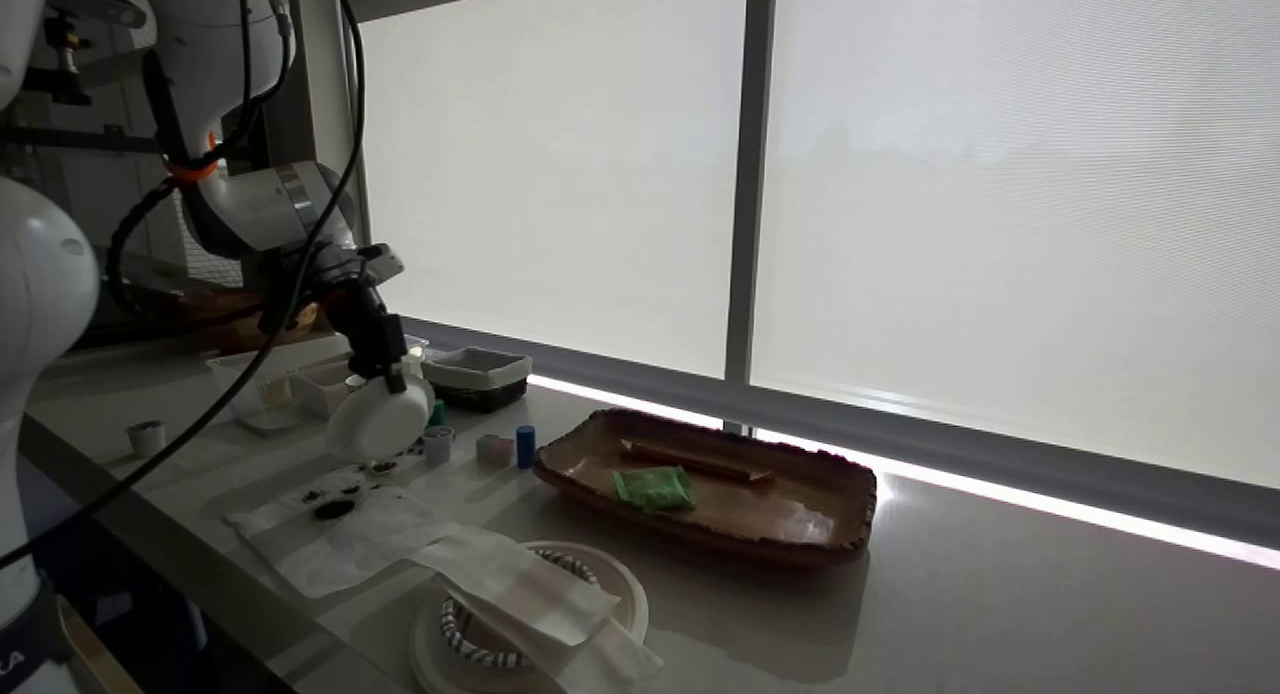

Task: Pour the contents from the bowl onto the white paper towel

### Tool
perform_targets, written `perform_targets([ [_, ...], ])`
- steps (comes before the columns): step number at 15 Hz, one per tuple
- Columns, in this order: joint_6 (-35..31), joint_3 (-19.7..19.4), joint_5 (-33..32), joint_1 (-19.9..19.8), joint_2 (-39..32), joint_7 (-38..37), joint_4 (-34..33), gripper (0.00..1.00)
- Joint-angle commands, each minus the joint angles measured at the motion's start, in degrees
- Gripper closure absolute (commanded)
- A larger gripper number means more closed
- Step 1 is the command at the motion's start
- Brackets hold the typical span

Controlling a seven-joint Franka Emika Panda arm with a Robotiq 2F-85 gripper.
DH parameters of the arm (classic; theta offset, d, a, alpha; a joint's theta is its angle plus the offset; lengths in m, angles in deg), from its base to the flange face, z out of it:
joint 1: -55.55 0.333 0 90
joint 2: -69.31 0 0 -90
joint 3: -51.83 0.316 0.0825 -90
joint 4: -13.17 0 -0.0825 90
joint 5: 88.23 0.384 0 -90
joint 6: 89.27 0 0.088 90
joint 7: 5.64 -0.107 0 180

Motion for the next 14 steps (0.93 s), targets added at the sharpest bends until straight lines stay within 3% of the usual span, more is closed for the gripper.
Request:
perform_targets([
  [1, -2.12, 0.08, 0.63, -0.18, 0.84, -0.07, 0.84, 0.99],
  [2, 1.52, -0.18, 1.25, 0.35, 0.02, -0.51, -0.24, 0.99],
  [4, -1.45, 0.04, 0.79, -0.08, 0.6, -0.24, 0.6, 0.99],
  [5, 0.99, -0.1, 1.03, 0.29, 0.15, -0.24, -0.02, 0.99],
  [6, -4.27, 0.22, 0.04, -0.41, 1.46, 0.14, 1.79, 0.99],
  [8, 0.64, -0.14, 1.01, 0.41, 0.17, -0.23, 0.06, 0.99],
  [9, -1.93, 0.04, 0.45, 0.05, 0.71, 0.1, 0.85, 0.99],
  [14, -0.49, -0.06, 0.98, 0.17, 0.49, -0.32, 0.53, 0.99],
])
